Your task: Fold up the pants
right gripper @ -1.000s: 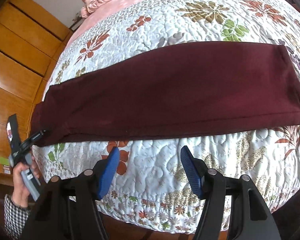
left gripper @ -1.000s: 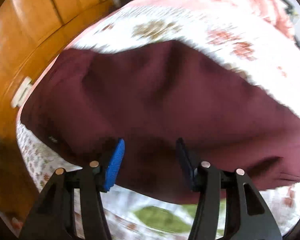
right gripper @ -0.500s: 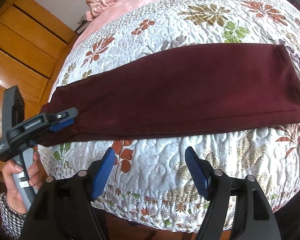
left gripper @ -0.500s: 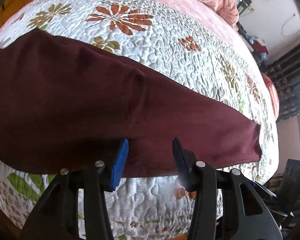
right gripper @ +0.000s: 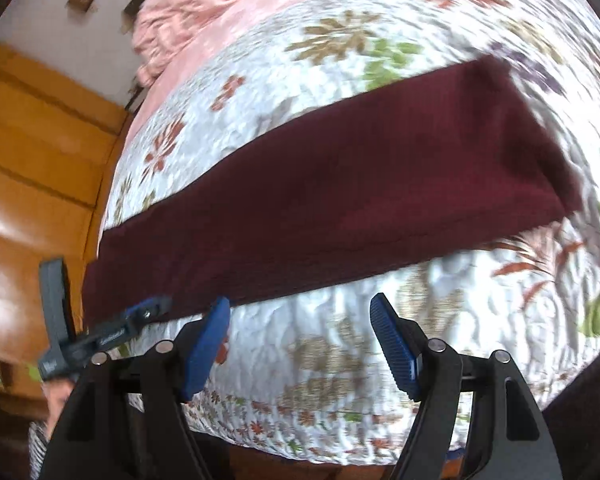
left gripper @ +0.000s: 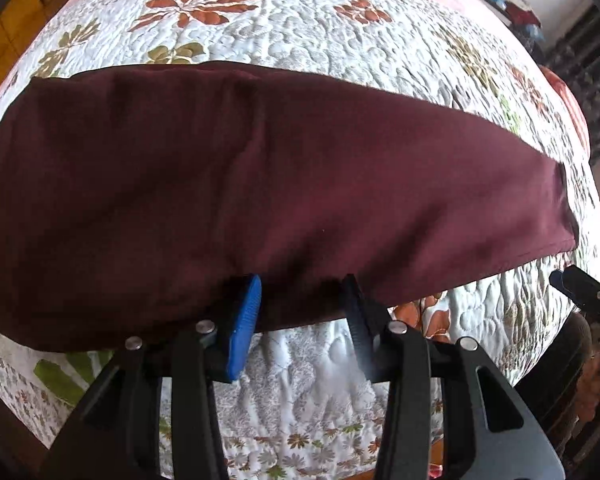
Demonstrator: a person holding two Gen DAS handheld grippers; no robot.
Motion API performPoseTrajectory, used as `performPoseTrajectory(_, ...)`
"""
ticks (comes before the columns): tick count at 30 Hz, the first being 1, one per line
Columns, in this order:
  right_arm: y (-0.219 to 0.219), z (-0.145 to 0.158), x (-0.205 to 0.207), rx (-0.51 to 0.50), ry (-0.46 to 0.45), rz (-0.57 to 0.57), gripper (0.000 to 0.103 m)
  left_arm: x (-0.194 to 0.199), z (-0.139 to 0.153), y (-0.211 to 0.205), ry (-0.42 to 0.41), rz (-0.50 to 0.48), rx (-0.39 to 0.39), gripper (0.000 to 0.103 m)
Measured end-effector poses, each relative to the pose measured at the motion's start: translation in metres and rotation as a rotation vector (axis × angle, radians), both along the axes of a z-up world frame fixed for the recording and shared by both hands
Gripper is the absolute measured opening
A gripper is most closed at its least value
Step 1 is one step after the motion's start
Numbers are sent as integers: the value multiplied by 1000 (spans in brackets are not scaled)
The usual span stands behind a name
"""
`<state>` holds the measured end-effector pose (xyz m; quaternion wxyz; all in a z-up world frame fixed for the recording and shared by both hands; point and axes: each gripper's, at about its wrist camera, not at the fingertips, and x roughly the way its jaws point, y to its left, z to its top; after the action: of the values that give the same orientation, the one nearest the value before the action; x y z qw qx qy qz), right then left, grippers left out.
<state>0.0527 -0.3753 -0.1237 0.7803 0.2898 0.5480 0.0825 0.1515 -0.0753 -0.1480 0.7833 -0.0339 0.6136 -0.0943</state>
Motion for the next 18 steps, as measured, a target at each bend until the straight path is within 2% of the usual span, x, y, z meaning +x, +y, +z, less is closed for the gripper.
performPoseTrajectory(3, -20, -3, -5, -21, 43, -48, 73, 0, 16, 2, -39, 51, -49, 41)
performPoseTrajectory(5, -32, -4, -9, -20, 54, -72, 73, -4, 25, -6, -77, 38, -63, 44)
performPoseTrajectory(6, -38, -6, -9, -25, 62, -87, 75, -5, 30, -16, -109, 16, -55, 45)
performPoseTrajectory(9, -56, -14, -10, -32, 90, -134, 77, -7, 30, -42, -157, -42, -15, 56)
performPoseTrajectory(11, -68, -22, -9, -9, 94, -168, 78, -7, 23, -55, -159, -67, -6, 57)
performPoseTrajectory(14, -86, -32, 1, 39, 67, -222, 78, -5, 5, -61, -114, -51, -7, 57)
performPoseTrajectory(18, -103, -44, 17, 111, 26, -277, 79, -9, -2, -52, -113, -7, -64, 58)
